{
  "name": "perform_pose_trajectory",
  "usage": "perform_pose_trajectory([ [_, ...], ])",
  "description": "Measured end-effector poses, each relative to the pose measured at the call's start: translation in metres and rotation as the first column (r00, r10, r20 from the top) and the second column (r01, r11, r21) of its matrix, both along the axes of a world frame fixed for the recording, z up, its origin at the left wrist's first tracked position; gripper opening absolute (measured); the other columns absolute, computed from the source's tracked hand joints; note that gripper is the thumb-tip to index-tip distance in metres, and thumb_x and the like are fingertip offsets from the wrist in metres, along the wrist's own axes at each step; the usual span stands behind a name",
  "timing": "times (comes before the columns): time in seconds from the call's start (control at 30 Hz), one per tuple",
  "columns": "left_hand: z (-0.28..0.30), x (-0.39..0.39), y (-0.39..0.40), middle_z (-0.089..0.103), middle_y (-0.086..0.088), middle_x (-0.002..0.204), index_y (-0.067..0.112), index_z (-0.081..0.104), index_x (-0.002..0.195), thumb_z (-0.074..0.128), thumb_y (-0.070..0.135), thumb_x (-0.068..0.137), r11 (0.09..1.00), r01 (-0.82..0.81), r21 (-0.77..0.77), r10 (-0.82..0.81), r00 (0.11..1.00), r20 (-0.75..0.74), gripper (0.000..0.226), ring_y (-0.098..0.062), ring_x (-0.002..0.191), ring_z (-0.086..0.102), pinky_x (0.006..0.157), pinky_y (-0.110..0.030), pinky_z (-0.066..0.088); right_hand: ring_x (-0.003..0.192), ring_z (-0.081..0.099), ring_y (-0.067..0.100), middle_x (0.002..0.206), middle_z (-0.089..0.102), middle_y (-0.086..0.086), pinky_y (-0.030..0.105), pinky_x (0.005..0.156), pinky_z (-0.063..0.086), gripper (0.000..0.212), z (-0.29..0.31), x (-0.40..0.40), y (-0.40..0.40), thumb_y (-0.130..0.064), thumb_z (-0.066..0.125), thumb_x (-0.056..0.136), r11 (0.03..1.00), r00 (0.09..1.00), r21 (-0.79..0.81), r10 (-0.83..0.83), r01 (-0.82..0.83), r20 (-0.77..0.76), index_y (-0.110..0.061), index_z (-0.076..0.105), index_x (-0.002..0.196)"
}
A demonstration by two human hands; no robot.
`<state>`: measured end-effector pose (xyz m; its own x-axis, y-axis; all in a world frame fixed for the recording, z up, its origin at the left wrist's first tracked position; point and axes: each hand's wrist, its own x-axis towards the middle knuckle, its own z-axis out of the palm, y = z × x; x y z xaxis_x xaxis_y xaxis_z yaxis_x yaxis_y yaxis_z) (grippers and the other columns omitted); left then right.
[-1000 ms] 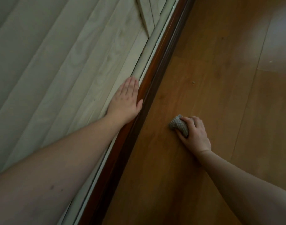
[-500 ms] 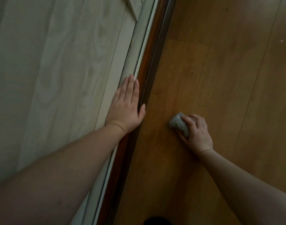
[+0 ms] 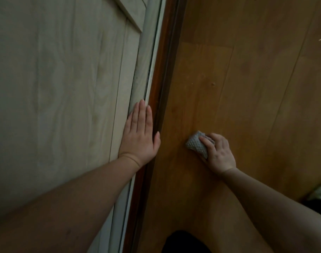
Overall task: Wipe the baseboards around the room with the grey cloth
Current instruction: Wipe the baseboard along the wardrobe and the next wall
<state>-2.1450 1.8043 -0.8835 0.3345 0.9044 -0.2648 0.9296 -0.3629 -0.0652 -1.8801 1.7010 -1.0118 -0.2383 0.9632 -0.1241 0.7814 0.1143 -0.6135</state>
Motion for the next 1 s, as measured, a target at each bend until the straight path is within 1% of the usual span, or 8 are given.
perform_pose_trajectory([
  [0.17, 0.000, -0.002, 0.003, -0.011, -0.018, 0.165, 0.002, -0.006, 0.156, 0.035, 0.045, 0.096, 1.000, 0.000, -0.003, 0.000, 1.000, 0.005, 0.084, -0.030, 0.153, -0.004, 0.125, -0.041, 0.000, 0.115, 0.039, 0.037, 0.130, 0.036, 0.017, 0.057, 0.098, 0.039, 0.100, -0.001, -0.001, 0.001, -0.020, 0.093, 0.061, 0.999, 1.000, 0.022, 0.026, -0.025, -0.014, -0.018, 0.035, 0.142],
  [0.27, 0.001, -0.003, 0.003, -0.010, -0.018, 0.165, 0.002, -0.005, 0.157, 0.036, 0.044, 0.096, 1.000, -0.003, -0.004, 0.003, 1.000, -0.009, 0.084, -0.031, 0.153, -0.003, 0.125, -0.040, -0.002, 0.118, 0.038, 0.038, 0.132, 0.036, 0.018, 0.054, 0.100, 0.034, 0.111, -0.002, 0.001, 0.002, -0.022, 0.094, 0.059, 0.998, 0.997, -0.015, 0.068, -0.068, -0.039, -0.022, 0.026, 0.147],
  [0.4, 0.003, -0.001, 0.000, -0.009, -0.018, 0.165, 0.002, -0.005, 0.157, 0.038, 0.041, 0.096, 1.000, -0.003, -0.005, 0.003, 1.000, 0.002, 0.083, -0.030, 0.153, -0.002, 0.125, -0.041, 0.000, 0.118, 0.038, 0.038, 0.131, 0.037, 0.019, 0.057, 0.098, 0.039, 0.113, -0.001, 0.007, 0.000, -0.021, 0.096, 0.053, 0.993, 0.992, -0.037, 0.114, -0.116, -0.052, -0.021, 0.030, 0.145],
  [0.57, 0.002, -0.001, 0.004, -0.008, -0.018, 0.165, 0.002, -0.003, 0.157, 0.035, 0.038, 0.097, 1.000, 0.008, 0.008, -0.008, 1.000, 0.004, 0.080, -0.030, 0.153, -0.001, 0.125, -0.042, 0.003, 0.119, 0.037, 0.037, 0.132, 0.037, 0.018, 0.054, 0.099, 0.033, 0.122, 0.001, 0.009, 0.005, -0.021, 0.097, 0.049, 0.985, 0.988, -0.082, 0.145, -0.149, -0.060, -0.024, 0.023, 0.147],
  [0.73, -0.004, 0.000, 0.010, -0.010, -0.016, 0.164, 0.003, -0.005, 0.156, 0.033, 0.038, 0.098, 1.000, 0.005, 0.004, -0.005, 1.000, -0.012, 0.078, -0.028, 0.153, -0.006, 0.125, -0.040, 0.000, 0.121, 0.036, 0.038, 0.134, 0.034, 0.015, 0.054, 0.098, 0.037, 0.107, 0.004, 0.009, 0.014, -0.018, 0.095, 0.056, 0.988, 0.991, -0.092, 0.115, -0.121, -0.070, -0.022, 0.034, 0.143],
  [0.83, 0.001, 0.000, 0.004, -0.008, -0.018, 0.164, 0.002, -0.006, 0.156, 0.032, 0.038, 0.099, 1.000, 0.001, -0.016, -0.001, 1.000, -0.024, 0.077, -0.028, 0.153, -0.006, 0.125, -0.041, 0.001, 0.118, 0.048, 0.047, 0.134, 0.032, 0.012, 0.054, 0.097, 0.040, 0.100, 0.017, 0.008, 0.011, -0.015, 0.094, 0.060, 0.988, 0.990, -0.087, 0.119, -0.126, -0.082, -0.021, 0.036, 0.141],
  [0.87, 0.001, 0.000, 0.003, -0.006, -0.019, 0.164, 0.002, -0.004, 0.156, 0.032, 0.038, 0.099, 1.000, 0.004, -0.012, -0.004, 1.000, -0.026, 0.077, -0.029, 0.153, -0.005, 0.125, -0.042, 0.003, 0.116, 0.050, 0.047, 0.132, 0.033, 0.012, 0.054, 0.095, 0.042, 0.098, 0.019, 0.007, 0.011, -0.015, 0.094, 0.060, 0.991, 0.991, -0.066, 0.115, -0.120, -0.072, -0.019, 0.037, 0.140],
  [1.0, -0.004, -0.003, 0.004, -0.005, -0.019, 0.165, 0.001, 0.000, 0.157, 0.031, 0.038, 0.099, 0.998, 0.032, 0.046, -0.031, 0.999, -0.023, 0.076, -0.030, 0.154, -0.001, 0.124, -0.043, 0.005, 0.118, 0.039, 0.035, 0.131, 0.038, 0.015, 0.054, 0.096, 0.043, 0.094, 0.017, 0.003, 0.009, -0.019, 0.093, 0.062, 0.999, 0.995, 0.003, 0.054, -0.054, -0.087, -0.015, 0.039, 0.139],
])
